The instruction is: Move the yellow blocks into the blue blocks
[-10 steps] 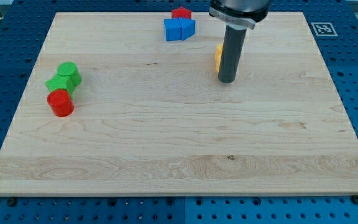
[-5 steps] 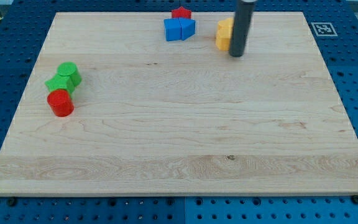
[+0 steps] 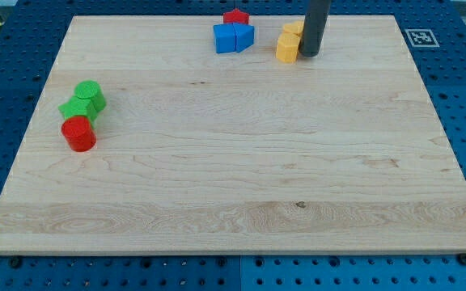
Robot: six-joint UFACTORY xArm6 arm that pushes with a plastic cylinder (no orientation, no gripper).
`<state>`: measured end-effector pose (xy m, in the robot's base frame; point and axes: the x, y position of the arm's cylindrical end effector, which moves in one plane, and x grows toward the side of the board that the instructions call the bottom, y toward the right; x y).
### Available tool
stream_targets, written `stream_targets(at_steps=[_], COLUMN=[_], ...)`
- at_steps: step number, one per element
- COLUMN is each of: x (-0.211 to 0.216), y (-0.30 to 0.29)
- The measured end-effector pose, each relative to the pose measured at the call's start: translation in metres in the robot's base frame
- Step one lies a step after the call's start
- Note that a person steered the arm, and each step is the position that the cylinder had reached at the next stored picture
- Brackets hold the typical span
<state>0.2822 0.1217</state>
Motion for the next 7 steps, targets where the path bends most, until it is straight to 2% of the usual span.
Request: stream_targets(at_steps=[2, 3, 7], x=[-0.007, 0.012, 0.009], y=[-0.009, 0.004, -0.04])
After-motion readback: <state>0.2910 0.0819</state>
